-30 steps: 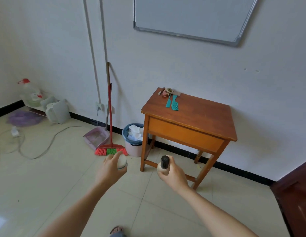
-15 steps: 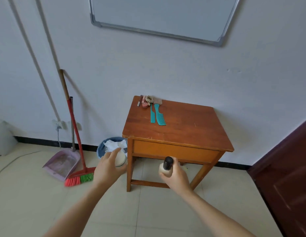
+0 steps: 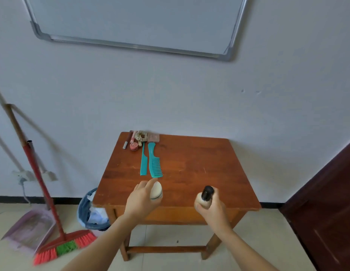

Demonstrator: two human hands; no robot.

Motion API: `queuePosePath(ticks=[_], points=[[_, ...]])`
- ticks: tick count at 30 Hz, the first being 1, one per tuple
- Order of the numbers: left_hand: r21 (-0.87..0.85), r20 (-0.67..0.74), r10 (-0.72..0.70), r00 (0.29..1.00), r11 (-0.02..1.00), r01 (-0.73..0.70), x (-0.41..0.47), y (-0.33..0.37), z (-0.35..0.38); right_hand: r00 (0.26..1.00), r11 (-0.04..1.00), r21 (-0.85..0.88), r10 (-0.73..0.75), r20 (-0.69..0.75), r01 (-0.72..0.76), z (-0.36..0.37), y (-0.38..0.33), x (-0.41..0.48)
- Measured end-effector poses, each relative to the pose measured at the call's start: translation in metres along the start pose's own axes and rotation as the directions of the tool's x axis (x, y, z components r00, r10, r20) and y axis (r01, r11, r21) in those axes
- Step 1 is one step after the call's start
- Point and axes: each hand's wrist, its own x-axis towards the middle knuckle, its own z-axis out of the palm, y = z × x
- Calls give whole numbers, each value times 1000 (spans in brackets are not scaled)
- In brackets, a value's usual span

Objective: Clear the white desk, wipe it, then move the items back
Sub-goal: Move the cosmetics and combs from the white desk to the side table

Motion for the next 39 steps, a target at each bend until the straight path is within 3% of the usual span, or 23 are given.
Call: queuePosePath(ticks=[8, 16, 23, 27, 39], points=[[42, 94, -17, 995, 999, 13, 60, 15, 47, 1000, 998, -64, 5, 12, -4, -6, 6, 65], [46, 135, 85, 987, 995, -92, 178, 9, 41, 985, 989, -15, 148, -87, -150, -1, -5, 127], [137, 156, 82, 984, 985, -104, 270, 0, 50, 961, 976, 68, 217, -169, -209, 17, -21, 184], [176, 136, 74, 988, 979, -98, 302, -5, 58, 952, 960, 100, 272, -139, -260, 31, -16, 196], [241, 138, -43, 990, 971, 8, 342, -12, 65, 982, 986, 37, 168, -91, -165, 27, -8, 245]])
